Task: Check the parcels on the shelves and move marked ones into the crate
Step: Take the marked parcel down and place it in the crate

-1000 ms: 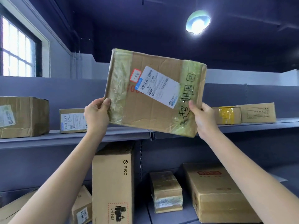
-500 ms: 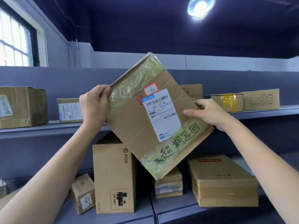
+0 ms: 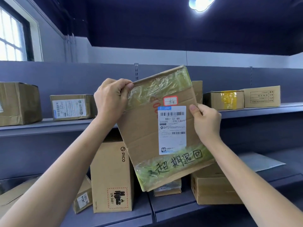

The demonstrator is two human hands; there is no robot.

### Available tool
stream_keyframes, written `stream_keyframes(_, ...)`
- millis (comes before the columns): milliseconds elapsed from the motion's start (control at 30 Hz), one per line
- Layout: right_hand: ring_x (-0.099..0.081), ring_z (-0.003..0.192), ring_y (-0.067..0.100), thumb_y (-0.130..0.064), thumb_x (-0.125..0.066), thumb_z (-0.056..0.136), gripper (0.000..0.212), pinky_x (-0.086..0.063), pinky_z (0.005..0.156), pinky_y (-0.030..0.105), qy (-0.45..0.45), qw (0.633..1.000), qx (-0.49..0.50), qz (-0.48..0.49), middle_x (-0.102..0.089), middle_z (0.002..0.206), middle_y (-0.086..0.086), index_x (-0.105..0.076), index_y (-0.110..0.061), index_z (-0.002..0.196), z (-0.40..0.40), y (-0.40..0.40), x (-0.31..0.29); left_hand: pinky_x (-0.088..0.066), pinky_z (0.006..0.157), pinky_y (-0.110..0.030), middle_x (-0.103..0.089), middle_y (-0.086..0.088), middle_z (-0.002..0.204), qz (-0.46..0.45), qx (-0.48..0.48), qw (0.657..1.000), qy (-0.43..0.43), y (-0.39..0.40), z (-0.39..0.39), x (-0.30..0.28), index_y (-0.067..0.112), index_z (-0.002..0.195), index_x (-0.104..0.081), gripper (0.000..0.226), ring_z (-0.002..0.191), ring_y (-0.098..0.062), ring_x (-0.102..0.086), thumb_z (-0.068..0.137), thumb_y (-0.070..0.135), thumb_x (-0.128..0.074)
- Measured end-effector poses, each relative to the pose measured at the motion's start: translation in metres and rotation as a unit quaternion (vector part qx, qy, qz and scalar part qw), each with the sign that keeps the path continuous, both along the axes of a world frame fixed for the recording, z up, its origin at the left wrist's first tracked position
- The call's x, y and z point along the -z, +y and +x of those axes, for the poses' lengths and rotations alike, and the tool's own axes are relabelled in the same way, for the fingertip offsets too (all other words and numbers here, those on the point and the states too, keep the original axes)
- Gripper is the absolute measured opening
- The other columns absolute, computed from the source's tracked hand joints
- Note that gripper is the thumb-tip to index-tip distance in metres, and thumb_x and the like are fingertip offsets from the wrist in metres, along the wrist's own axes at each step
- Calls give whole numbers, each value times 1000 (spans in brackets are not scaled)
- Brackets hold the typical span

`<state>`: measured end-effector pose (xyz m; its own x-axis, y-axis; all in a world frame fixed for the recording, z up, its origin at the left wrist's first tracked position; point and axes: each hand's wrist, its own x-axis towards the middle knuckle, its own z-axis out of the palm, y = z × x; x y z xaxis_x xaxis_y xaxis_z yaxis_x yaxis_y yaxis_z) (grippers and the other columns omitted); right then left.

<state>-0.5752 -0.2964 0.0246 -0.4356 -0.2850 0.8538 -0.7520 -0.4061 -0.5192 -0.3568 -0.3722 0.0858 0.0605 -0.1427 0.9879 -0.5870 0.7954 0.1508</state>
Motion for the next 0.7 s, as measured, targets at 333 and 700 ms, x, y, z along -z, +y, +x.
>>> stream_keyframes(333,-38,65,13,-18,-53,94,35,-35,66,28,-212,973,-44,-74,-56,61,12,-61,15,84,-2,-7,7,-41,104,-29,-34,3,149,336,407,847,59,0,-8,69,27,147,-13,97,130,-3,-40,73,41,-74)
stream_keyframes(700,-62,108,15,-10,-81,60,84,-53,89,33,-122,902,-398,116,-65,120,0,-46,-22,136,1,7,1,-59,66,-28,-74,4,81,367,513,743,226,-8,12,93,18,99,-61,14,74,-12,-70,93,19,-49)
